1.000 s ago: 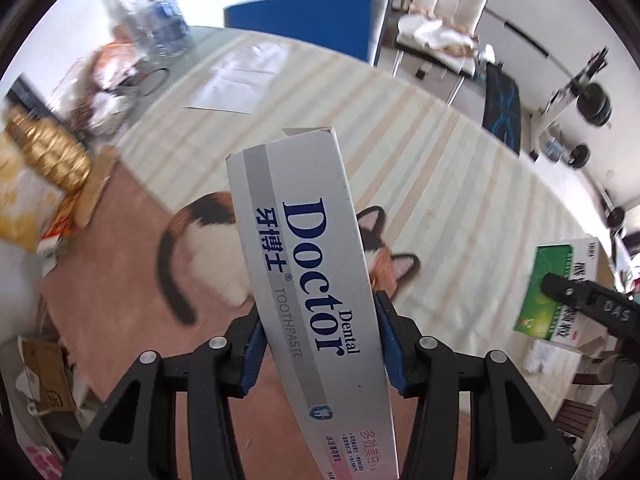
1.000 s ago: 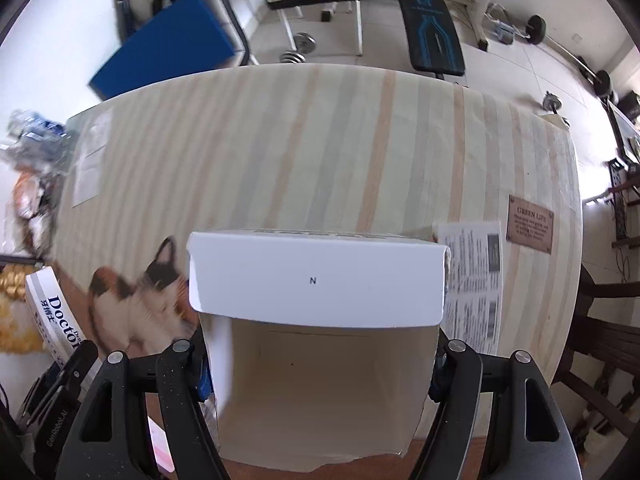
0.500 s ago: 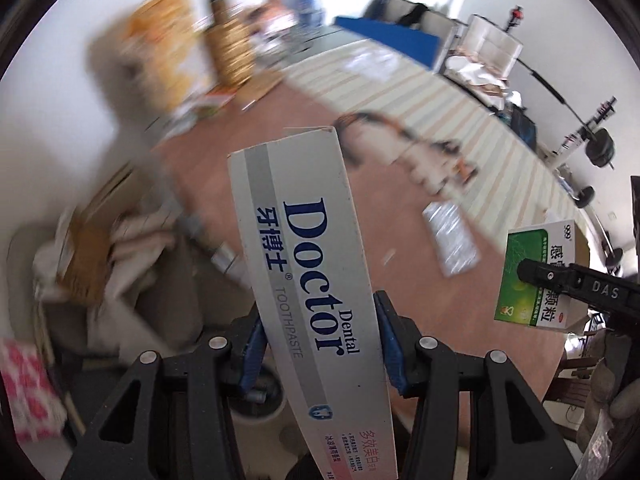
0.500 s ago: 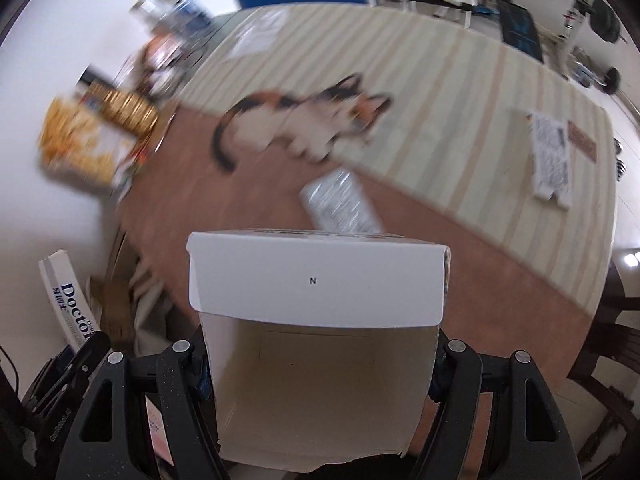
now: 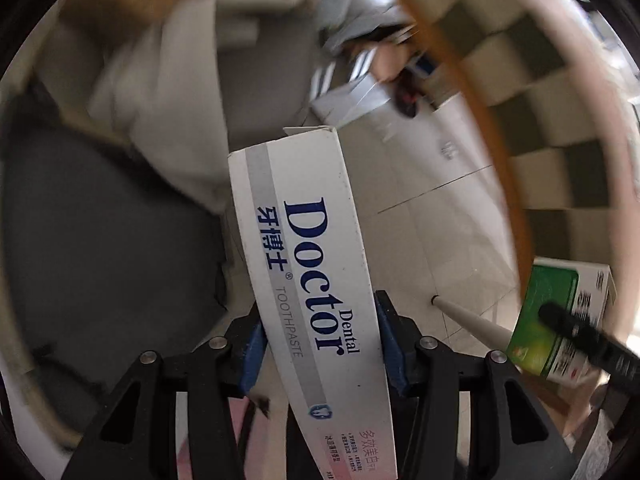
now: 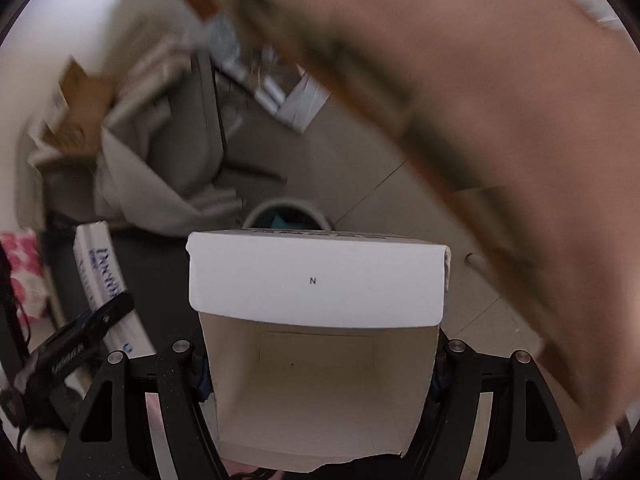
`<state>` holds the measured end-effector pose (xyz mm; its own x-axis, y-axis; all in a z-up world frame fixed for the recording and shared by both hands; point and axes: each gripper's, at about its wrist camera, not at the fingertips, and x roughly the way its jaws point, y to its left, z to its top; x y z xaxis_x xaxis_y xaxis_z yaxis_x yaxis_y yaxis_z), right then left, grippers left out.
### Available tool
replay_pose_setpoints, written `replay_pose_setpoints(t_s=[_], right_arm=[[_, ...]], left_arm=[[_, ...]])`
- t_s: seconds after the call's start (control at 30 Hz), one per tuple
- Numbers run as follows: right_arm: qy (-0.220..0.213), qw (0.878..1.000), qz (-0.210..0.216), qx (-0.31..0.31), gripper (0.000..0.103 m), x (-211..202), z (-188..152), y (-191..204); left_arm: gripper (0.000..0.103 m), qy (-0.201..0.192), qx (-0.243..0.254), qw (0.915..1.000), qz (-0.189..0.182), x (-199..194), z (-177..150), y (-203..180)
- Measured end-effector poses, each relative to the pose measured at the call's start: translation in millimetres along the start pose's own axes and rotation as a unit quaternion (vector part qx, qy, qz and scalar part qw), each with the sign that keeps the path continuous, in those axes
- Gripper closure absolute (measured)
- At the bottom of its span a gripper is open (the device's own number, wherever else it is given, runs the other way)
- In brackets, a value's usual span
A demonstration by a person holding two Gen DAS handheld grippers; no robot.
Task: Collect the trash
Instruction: 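Carry both boxes over the white bin and open both grippers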
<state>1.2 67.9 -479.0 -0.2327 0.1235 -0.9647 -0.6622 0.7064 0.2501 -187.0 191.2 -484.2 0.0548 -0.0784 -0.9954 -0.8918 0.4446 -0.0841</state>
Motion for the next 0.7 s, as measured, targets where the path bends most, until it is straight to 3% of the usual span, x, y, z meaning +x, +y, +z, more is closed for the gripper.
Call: replay_pose_setpoints(t_s=[0.13,0.3,0.37,0.43,0.57,0.6,0.63,0.7], right_arm=[[0.025,0.999,-0.007,-0.026,0.027,101,14,16],[0.053,0.998,0.0,-0.045,0.027,220,40,22],[0.063,0.996,-0.006,-0.057,0.027,265,48,23],[0.079,0.995,-0.004,-0.061,0.027,302,53,25],[0.101,0.992,0.012,-0.069,0.022,351,52,25],[0.112,0.991,0.018,-0.071,0.019,362,51,26],[0.118,0.99,0.02,-0.073,0.005,368,49,26],[0.119,0.99,0.017,-0.079,0.0,372,45,29]], left_arm=[[0.056,0.033,-0.048,0.9978,-0.032,93,18,33],[0.055,0.053,-0.063,0.9951,-0.054,194,39,52],[0.045,0.06,-0.07,0.994,-0.059,228,44,62],[0.006,0.066,-0.077,0.9928,-0.063,247,48,70],[0.004,0.065,-0.096,0.9917,-0.057,269,46,95],[0.004,0.061,-0.1,0.992,-0.048,270,43,100],[0.004,0.056,-0.105,0.9921,-0.039,269,39,105],[0.004,0.037,-0.116,0.9924,-0.022,262,31,111]])
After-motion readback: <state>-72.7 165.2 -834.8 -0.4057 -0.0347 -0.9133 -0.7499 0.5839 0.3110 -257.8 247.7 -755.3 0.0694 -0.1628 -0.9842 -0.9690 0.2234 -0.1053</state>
